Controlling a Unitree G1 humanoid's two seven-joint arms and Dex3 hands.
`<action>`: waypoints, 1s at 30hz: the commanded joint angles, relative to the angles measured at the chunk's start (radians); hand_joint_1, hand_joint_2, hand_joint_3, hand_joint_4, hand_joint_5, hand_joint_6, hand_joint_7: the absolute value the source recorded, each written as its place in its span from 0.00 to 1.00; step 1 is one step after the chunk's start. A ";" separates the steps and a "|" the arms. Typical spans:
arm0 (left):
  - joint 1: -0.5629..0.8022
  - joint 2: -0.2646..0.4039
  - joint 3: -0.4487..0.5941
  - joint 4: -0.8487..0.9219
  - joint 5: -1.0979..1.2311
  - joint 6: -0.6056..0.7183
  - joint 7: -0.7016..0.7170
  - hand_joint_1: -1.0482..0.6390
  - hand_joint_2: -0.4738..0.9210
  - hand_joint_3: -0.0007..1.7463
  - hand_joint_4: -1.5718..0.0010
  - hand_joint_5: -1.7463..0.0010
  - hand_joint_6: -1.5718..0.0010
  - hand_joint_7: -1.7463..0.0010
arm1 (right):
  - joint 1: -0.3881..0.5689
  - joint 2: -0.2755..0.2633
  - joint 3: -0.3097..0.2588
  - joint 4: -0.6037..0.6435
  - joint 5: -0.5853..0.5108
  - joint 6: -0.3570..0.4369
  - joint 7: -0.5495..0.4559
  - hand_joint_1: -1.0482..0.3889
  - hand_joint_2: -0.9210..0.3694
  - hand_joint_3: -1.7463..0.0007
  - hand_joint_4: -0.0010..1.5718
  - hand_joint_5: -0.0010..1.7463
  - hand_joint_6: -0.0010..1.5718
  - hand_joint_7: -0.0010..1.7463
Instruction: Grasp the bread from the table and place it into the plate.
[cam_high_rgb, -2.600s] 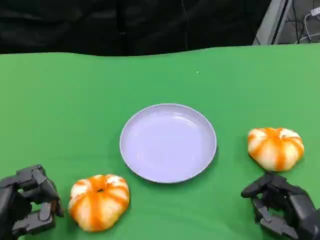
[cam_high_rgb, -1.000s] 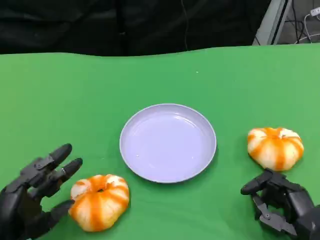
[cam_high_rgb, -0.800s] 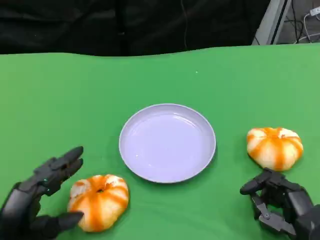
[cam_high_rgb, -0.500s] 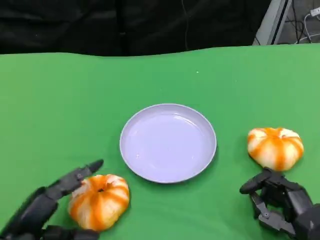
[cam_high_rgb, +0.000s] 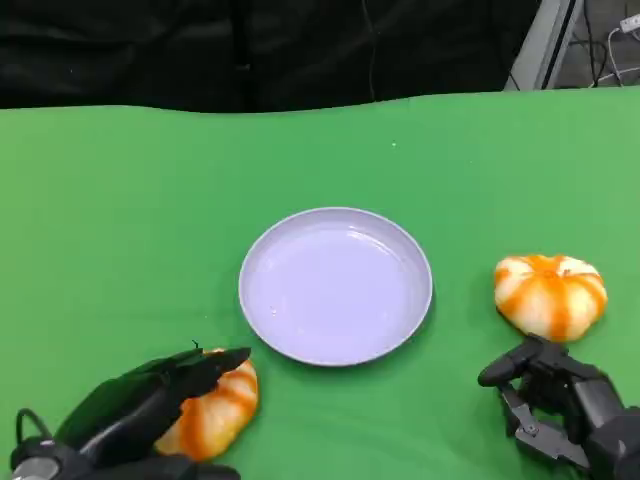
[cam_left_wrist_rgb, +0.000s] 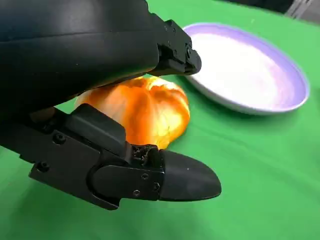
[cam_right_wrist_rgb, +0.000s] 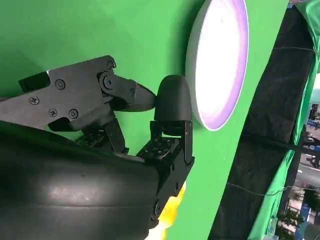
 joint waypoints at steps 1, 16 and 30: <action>-0.032 0.029 -0.043 0.004 0.033 0.086 0.016 0.02 1.00 0.31 0.90 0.98 0.88 0.99 | 0.004 -0.006 0.001 0.002 0.003 0.003 -0.007 0.62 0.08 0.60 0.44 1.00 0.47 0.73; -0.063 0.039 -0.120 0.042 0.038 0.271 0.061 0.09 1.00 0.27 0.80 0.97 0.83 0.99 | 0.014 -0.010 -0.004 -0.009 0.023 0.000 0.010 0.63 0.08 0.60 0.44 1.00 0.47 0.73; -0.076 0.071 -0.152 0.034 -0.012 0.331 0.026 0.59 0.99 0.05 0.70 0.99 0.77 0.99 | 0.015 -0.012 -0.003 -0.011 0.014 -0.002 0.001 0.62 0.09 0.60 0.45 1.00 0.47 0.73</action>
